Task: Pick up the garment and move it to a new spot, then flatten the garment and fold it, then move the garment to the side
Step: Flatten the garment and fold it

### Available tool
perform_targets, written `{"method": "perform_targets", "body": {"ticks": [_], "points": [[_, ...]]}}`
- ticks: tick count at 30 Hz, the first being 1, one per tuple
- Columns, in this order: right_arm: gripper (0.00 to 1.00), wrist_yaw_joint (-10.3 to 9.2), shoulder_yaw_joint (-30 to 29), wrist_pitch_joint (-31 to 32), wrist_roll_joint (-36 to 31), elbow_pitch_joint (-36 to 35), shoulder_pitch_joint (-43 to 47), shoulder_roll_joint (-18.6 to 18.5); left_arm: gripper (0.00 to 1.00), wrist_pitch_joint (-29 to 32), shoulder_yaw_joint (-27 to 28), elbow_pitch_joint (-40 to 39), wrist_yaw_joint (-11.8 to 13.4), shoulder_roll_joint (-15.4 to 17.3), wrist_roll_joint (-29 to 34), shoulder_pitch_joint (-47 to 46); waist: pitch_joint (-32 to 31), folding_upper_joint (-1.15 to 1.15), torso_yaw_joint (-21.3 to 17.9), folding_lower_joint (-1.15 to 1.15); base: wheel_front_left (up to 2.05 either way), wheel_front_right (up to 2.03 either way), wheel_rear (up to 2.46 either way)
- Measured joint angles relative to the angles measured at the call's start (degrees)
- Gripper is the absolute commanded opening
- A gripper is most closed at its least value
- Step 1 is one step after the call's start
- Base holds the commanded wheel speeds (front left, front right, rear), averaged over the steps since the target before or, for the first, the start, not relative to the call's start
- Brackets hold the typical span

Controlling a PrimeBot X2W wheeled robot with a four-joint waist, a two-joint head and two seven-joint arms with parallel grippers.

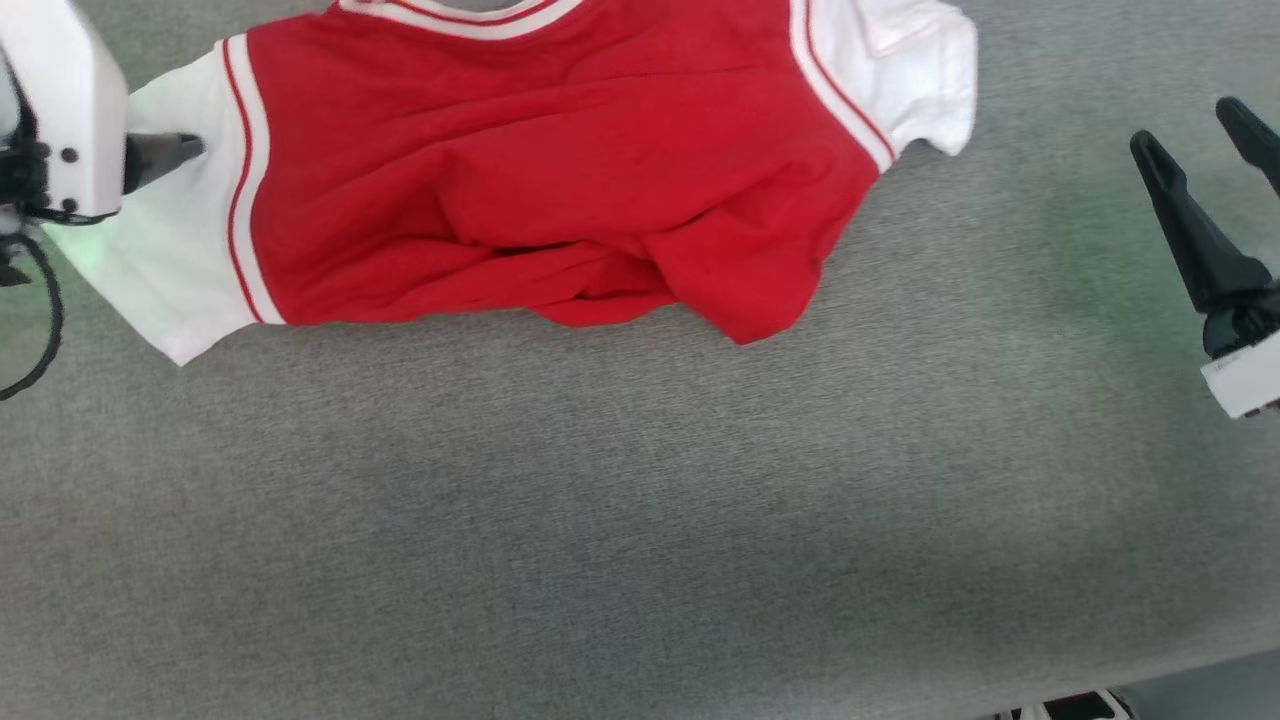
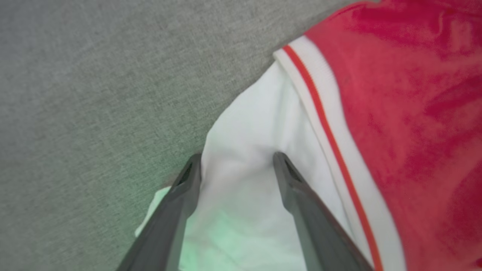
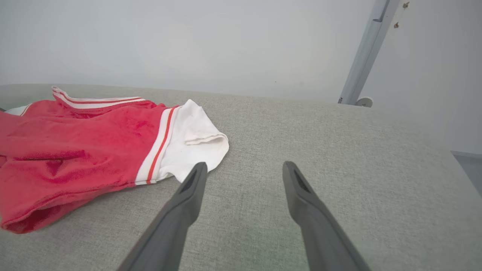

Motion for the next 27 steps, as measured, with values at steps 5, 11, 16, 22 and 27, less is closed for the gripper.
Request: {"method": "perform_targets", "body": {"ticks": [5, 11, 16, 22, 27], "points": [[1.00, 0.00, 1.3, 7.8, -0.5, -2.8, -4.9, 0.1, 0.00, -3.1, -1.4, -2.0, 0.0, -1.1, -0.8, -1.6, 1.9, 0.00, 1.6, 0.00, 0.00, 0.00, 0.00], [1.00, 0.00, 8.6, 21.5, -0.1, -0.9, -18.3, -1.9, 0.00, -8.3, -4.5, -4.0, 0.0, -4.0, -0.8, -4.0, 4.0, 0.00, 4.9, 0.00, 0.00, 0.00, 0.00], [1.00, 0.00, 15.4, 31.1, -1.1, 4.7, -30.3, -2.2, 0.00, -11.7, -7.9, -5.2, 0.0, -6.2, -1.6, -6.4, 5.6, 0.00, 8.5, 0.00, 0.00, 0.00, 0.00], [1.00, 0.00, 21.3, 39.2, 0.3, 13.6, -40.0, -1.0, 0.00, -15.3, -11.9, -5.7, 0.0, -8.2, -3.3, -8.9, 7.4, 0.00, 12.5, 0.00, 0.00, 0.00, 0.00], [1.00, 0.00, 25.5, 41.5, 2.4, 18.1, -44.3, -0.1, 0.00, -17.6, -15.0, -6.0, 0.0, -8.9, -5.1, -11.0, 8.7, 0.00, 14.7, 0.00, 0.00, 0.00, 0.00]]}}
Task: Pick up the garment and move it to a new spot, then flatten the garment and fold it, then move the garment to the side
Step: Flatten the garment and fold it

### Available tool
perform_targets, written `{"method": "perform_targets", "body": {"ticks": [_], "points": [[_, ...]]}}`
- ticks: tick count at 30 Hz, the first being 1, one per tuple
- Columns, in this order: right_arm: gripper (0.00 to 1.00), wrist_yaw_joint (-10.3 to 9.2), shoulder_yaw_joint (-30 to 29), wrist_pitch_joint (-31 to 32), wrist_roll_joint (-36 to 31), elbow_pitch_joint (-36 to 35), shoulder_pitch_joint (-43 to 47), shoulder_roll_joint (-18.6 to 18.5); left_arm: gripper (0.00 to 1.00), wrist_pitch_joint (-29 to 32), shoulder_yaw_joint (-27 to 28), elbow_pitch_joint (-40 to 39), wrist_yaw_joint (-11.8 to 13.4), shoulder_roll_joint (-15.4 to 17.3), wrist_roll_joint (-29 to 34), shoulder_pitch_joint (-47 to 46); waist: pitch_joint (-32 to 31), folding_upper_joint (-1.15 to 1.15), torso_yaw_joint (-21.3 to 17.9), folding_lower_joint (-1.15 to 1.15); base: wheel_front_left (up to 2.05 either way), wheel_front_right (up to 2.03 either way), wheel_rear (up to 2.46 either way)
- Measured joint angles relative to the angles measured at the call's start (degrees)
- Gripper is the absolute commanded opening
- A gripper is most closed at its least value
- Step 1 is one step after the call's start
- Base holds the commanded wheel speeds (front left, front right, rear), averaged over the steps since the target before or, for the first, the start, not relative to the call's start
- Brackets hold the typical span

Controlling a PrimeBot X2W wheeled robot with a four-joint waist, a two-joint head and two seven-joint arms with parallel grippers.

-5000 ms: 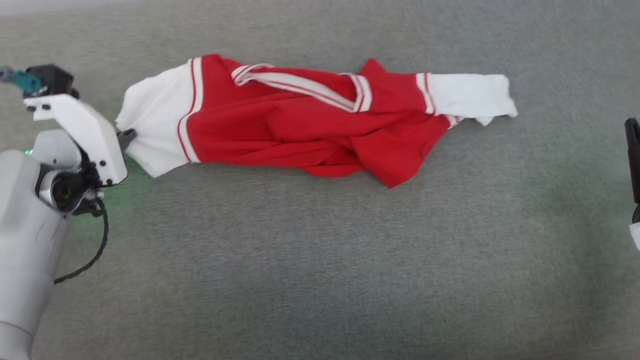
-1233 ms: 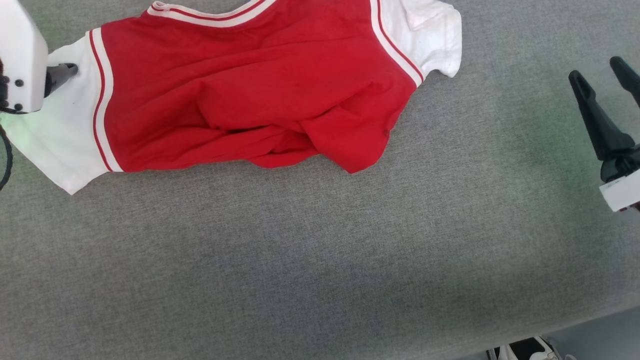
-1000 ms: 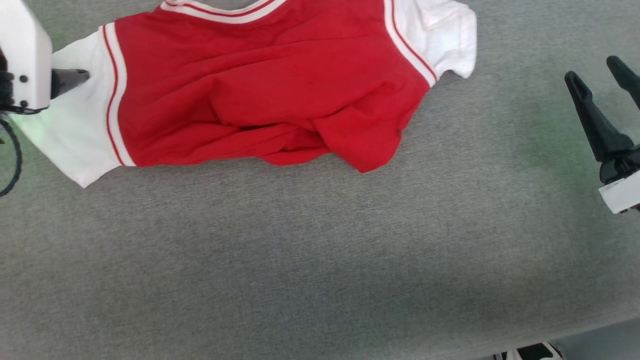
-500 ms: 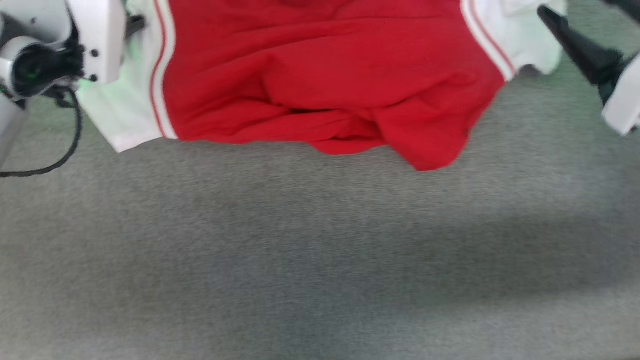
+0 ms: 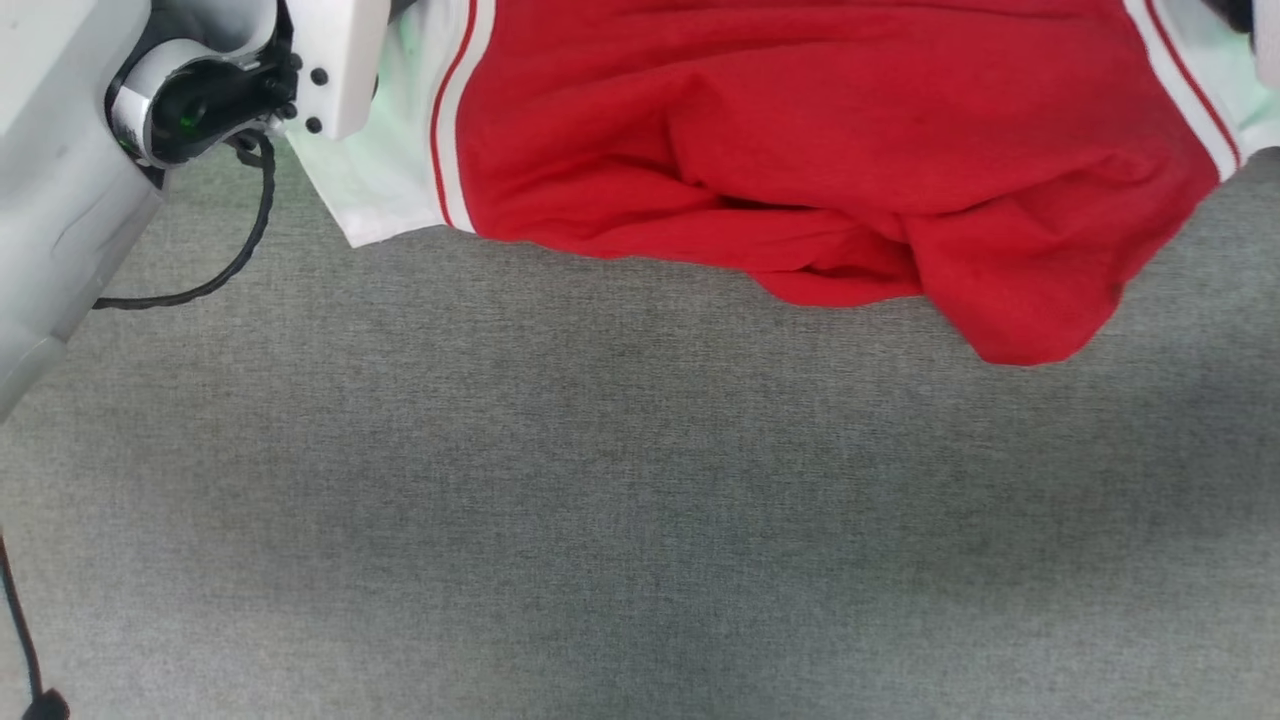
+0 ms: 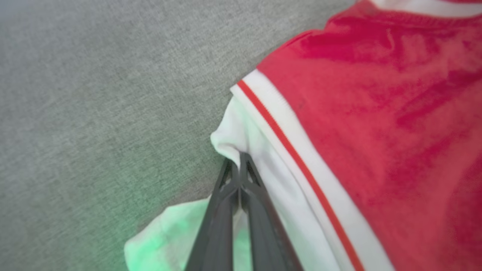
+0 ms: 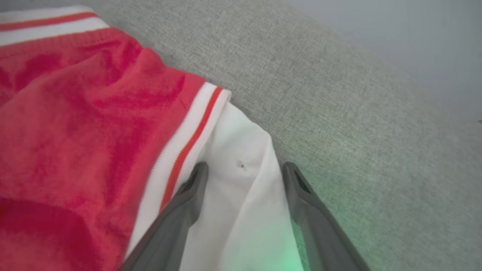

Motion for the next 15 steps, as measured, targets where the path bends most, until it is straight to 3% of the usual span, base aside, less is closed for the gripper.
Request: {"method": "perform_targets", "body": {"ticks": [7, 8, 10, 11, 15], "points": [[1.00, 0.16, 3.9, 3.6, 2.5, 3.6, -4.5, -0.5, 0.00, -1.9, -3.3, 0.0, 0.0, -0.1, -1.7, -2.2, 1.1, 0.00, 0.8, 0.00, 0.00, 0.00, 0.00], [0.80, 0.16, 4.3, 4.0, 3.1, 3.9, -4.9, -0.5, 0.00, -2.1, -3.6, 0.0, 0.0, -0.1, -1.8, -2.5, 1.2, 0.00, 0.8, 0.00, 0.00, 0.00, 0.00], [0.14, 0.16, 5.1, 4.9, 4.1, 4.0, -5.4, -0.5, 0.00, -2.3, -4.2, 0.2, 0.0, -0.1, -2.2, -2.8, 1.2, 0.00, 0.7, 0.00, 0.00, 0.00, 0.00], [0.00, 0.16, 5.5, 5.4, 4.6, 4.0, -5.7, -0.6, 0.00, -2.4, -4.4, 0.2, 0.0, 0.0, -2.3, -2.9, 1.3, 0.00, 0.6, 0.00, 0.00, 0.00, 0.00], [0.00, 0.16, 6.2, 5.3, 6.4, 4.5, -6.1, -0.7, 0.00, -3.5, -4.9, 1.0, 0.0, 0.1, -4.8, -3.1, 1.3, 0.00, 0.1, 0.00, 0.00, 0.00, 0.00]]}}
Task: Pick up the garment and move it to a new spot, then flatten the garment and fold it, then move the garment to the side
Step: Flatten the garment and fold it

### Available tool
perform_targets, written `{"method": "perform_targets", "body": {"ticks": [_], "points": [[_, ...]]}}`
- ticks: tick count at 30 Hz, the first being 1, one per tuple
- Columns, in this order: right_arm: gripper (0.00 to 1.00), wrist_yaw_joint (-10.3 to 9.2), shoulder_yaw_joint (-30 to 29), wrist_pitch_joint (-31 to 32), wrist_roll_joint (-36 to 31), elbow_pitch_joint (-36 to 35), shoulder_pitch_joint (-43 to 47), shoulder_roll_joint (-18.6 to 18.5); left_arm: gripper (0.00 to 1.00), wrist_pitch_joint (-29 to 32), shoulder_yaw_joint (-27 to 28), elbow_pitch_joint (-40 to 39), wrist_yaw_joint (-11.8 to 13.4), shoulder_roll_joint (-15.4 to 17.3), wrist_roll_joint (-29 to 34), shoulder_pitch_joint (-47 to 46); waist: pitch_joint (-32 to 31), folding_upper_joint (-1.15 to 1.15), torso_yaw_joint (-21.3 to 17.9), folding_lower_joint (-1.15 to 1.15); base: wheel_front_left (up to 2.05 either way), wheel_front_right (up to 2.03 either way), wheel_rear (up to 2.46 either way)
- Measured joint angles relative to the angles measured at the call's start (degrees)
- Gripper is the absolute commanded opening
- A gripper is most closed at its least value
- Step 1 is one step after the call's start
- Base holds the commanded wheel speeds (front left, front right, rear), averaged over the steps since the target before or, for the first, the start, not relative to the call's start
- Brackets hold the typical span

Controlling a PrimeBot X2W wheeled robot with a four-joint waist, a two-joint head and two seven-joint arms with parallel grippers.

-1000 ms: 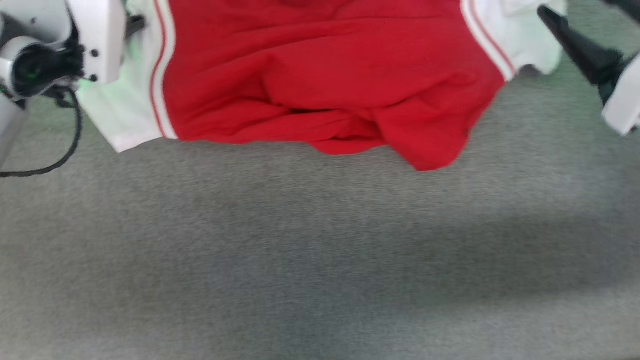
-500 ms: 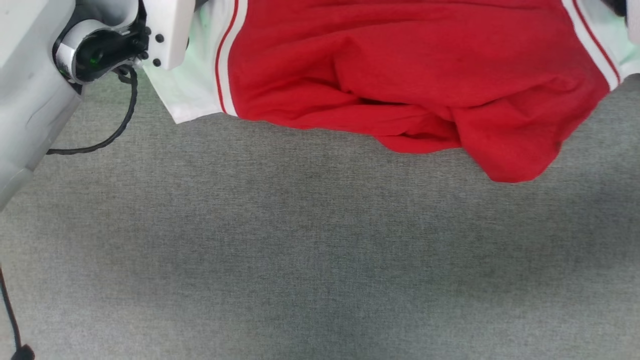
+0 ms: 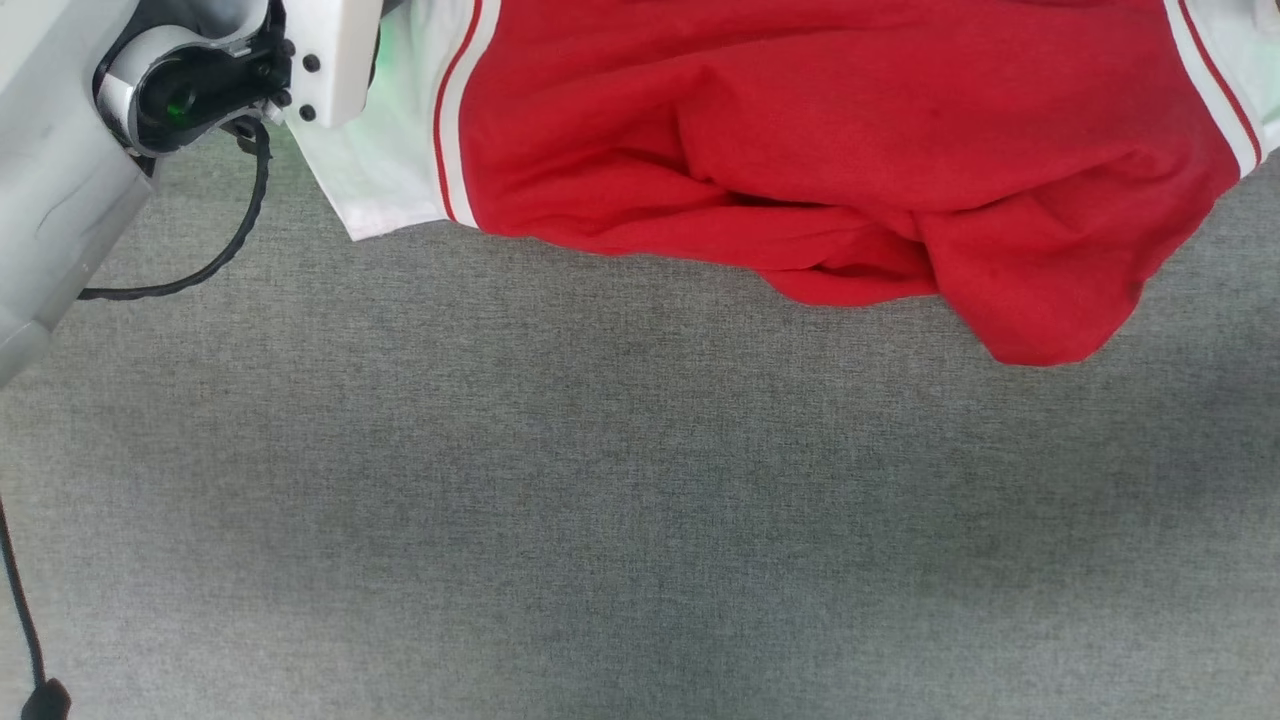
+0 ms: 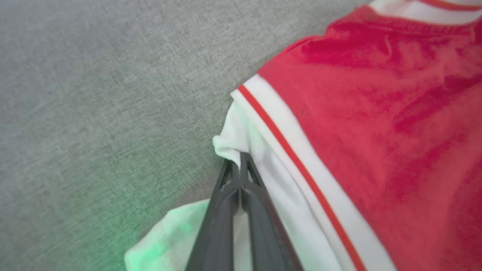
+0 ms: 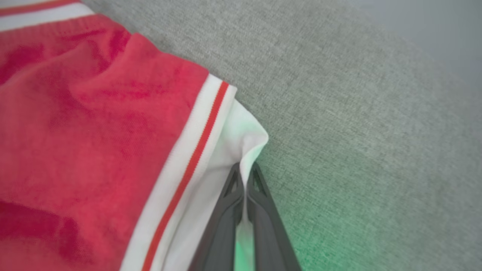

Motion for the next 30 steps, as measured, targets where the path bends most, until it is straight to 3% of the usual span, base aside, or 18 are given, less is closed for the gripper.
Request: {"method": "perform_targets", "body": {"ticks": [4, 13, 14, 19, 26, 30], "points": [[0.00, 0.03, 0.4, -3.0, 0.0, 0.9, -0.1, 0.2, 0.00, -3.4, -0.3, 0.6, 0.0, -0.2, -0.6, -0.1, -0.3, 0.00, -0.2, 0.00, 0.00, 0.00, 0.00], [0.00, -0.11, -2.9, -16.7, 0.7, 6.3, -2.1, 1.9, 0.00, -24.8, 2.1, 6.4, 0.0, -2.4, -1.4, 0.1, -3.8, 0.00, -0.5, 0.00, 0.00, 0.00, 0.00], [0.00, -0.11, -4.6, -20.6, 0.3, 8.3, -3.9, 2.5, 0.00, -28.5, 3.1, 8.7, 0.0, -2.9, -1.4, -0.6, -4.6, 0.00, -0.6, 0.00, 0.00, 0.00, 0.00], [0.00, -0.12, -9.0, -30.8, -2.7, 15.4, -9.8, 5.3, 0.00, -36.4, 6.4, 15.5, 0.0, -5.8, -1.9, -5.0, -5.8, 0.00, -0.6, 0.00, 0.00, 0.00, 0.00], [0.00, -0.09, -14.1, -43.4, -7.5, 26.2, -21.3, 10.7, 0.00, -43.5, 14.9, 25.7, 2.0, -9.5, -3.3, -15.9, -6.6, 0.00, -0.5, 0.00, 0.00, 0.00, 0.00], [0.00, -0.09, -16.4, -48.6, -9.5, 31.8, -27.7, 12.8, 0.00, -43.9, 23.9, 26.0, 1.7, -11.1, -2.5, -22.9, -7.1, 0.00, -0.5, 0.00, 0.00, 0.00, 0.00]]}}
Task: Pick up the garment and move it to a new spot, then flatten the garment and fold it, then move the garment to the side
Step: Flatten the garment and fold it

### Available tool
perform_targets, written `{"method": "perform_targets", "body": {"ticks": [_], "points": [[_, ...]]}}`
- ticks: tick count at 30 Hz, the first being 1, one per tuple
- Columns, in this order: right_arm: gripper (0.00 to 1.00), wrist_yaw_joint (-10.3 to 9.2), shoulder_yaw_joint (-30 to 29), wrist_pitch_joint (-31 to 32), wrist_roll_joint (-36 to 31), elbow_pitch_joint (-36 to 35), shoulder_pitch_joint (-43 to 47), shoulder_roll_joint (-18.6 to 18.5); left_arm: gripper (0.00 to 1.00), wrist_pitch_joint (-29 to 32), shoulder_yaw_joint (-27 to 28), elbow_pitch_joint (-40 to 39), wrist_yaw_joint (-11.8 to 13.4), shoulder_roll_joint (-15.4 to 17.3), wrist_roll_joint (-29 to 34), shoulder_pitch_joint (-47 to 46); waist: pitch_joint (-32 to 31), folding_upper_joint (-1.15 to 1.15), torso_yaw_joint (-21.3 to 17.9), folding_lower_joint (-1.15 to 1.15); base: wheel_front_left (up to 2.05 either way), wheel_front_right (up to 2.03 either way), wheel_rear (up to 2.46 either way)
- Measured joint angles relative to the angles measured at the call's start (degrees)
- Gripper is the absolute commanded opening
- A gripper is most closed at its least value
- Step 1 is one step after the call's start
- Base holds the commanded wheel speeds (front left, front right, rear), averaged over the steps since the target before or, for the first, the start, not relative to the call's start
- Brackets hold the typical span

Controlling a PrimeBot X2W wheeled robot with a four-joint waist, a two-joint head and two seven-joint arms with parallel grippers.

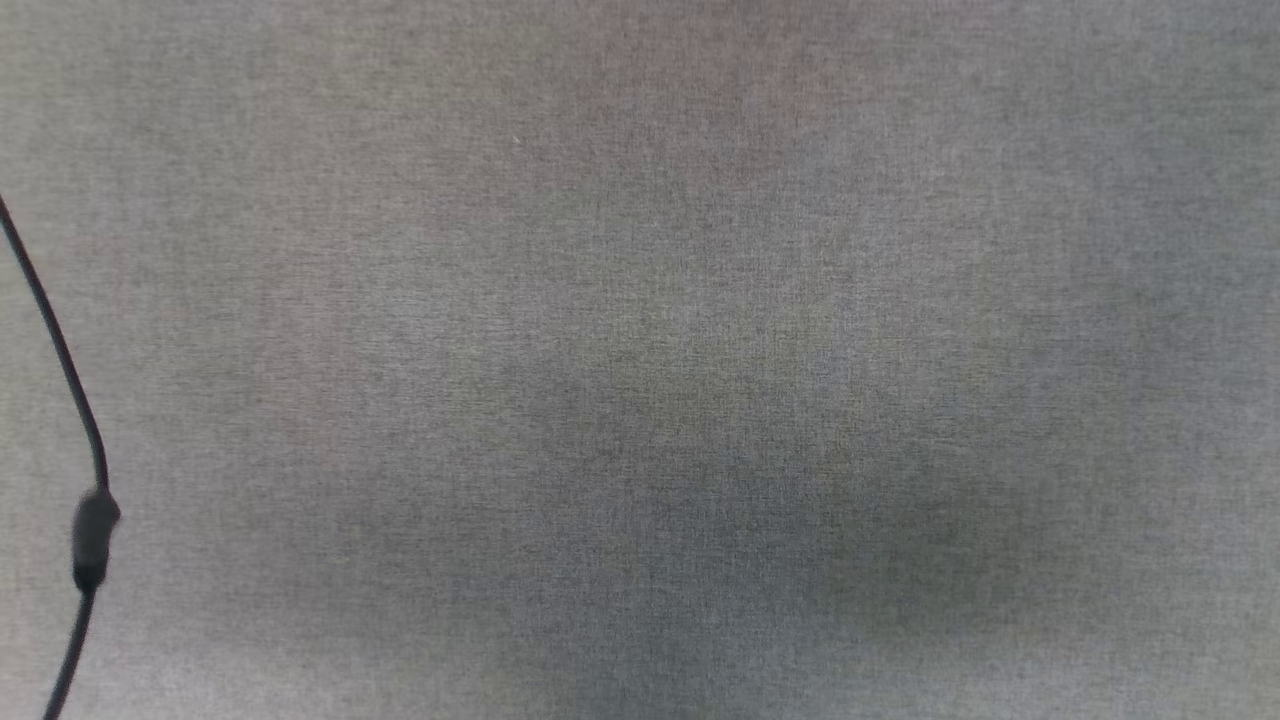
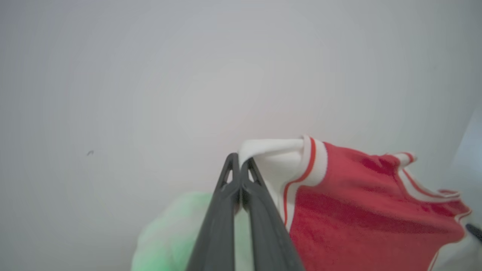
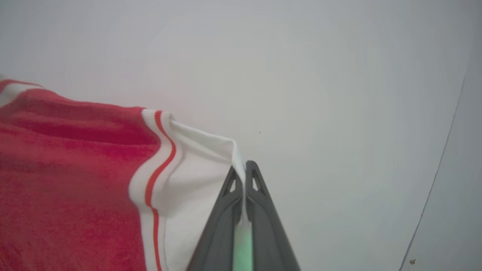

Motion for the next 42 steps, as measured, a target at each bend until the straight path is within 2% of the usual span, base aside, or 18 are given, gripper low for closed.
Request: {"method": "perform_targets", "body": {"ticks": [2, 3, 6, 8, 10, 16, 23, 33, 37, 42], "points": [[0.00, 0.01, -0.3, -1.0, -0.2, 2.2, -1.4, 1.0, 0.00, -0.1, 5.7, -0.9, -0.4, -0.7, 0.5, -1.1, -0.5, 0.00, 0.0, 0.00, 0.00, 0.00, 0.00], [0.00, 0.01, -0.1, -1.1, -0.3, 3.0, -1.4, 1.4, 0.00, -0.1, 6.6, -0.7, -0.8, -1.6, 0.6, -0.3, -0.9, 0.00, 0.0, 0.00, 0.00, 0.00, 0.00], [0.00, -0.01, 1.4, -0.5, -0.5, 4.4, 0.9, 2.0, 0.00, 0.0, 5.1, 0.9, -1.3, -3.8, 1.9, 5.8, -2.4, 0.00, 0.1, 0.00, 0.00, 0.00, 0.00], [0.00, -0.01, 2.5, 0.5, 0.2, 4.0, 4.3, 2.0, 0.00, 1.1, 4.4, 0.6, -1.6, -3.9, 0.6, 9.4, -3.5, 0.00, 0.1, 0.00, 0.00, 0.00, 0.00], [0.00, -0.02, 3.5, 2.1, 2.2, 2.0, 8.4, 1.8, 0.00, 2.3, 4.2, -3.2, -1.6, -3.4, -1.6, 13.5, -4.4, 0.00, 0.1, 0.00, 0.00, 0.00, 0.00], [0.00, -0.02, 6.5, 5.5, 9.3, -6.8, 21.8, -2.9, 0.00, 3.7, 1.8, -14.5, -1.6, 1.1, -6.7, 29.9, -6.9, 0.00, 0.3, 0.00, 0.00, 0.00, 0.00], [0.00, -0.03, 9.5, 9.6, 20.1, -22.0, 40.9, -10.6, 0.00, 4.3, -2.0, -30.4, -1.6, 6.8, -12.0, 49.6, -10.8, 0.00, 0.4, 0.00, 0.00, 0.00, 0.00], [0.00, -0.07, 11.0, 14.6, 33.5, -42.3, 67.4, -23.1, 0.00, 1.2, -7.3, -46.0, -1.6, 16.2, -12.4, 72.4, -17.0, 0.00, -0.4, 0.00, 0.00, 0.00, 0.00], [0.00, -0.08, 11.5, 16.7, 38.0, -50.1, 75.9, -28.3, 0.00, 0.4, -7.4, -51.0, -1.6, 20.0, -12.4, 79.6, -18.0, 0.00, -1.3, 0.00, 0.00, 0.00, 0.00], [0.00, -0.08, 11.6, 15.6, 41.6, -58.4, 83.4, -34.4, 0.00, 0.0, -5.2, -56.8, -1.6, 24.5, -11.6, 87.6, -18.0, 0.00, -1.7, 0.00, 0.00, 0.00, 0.00]]}}
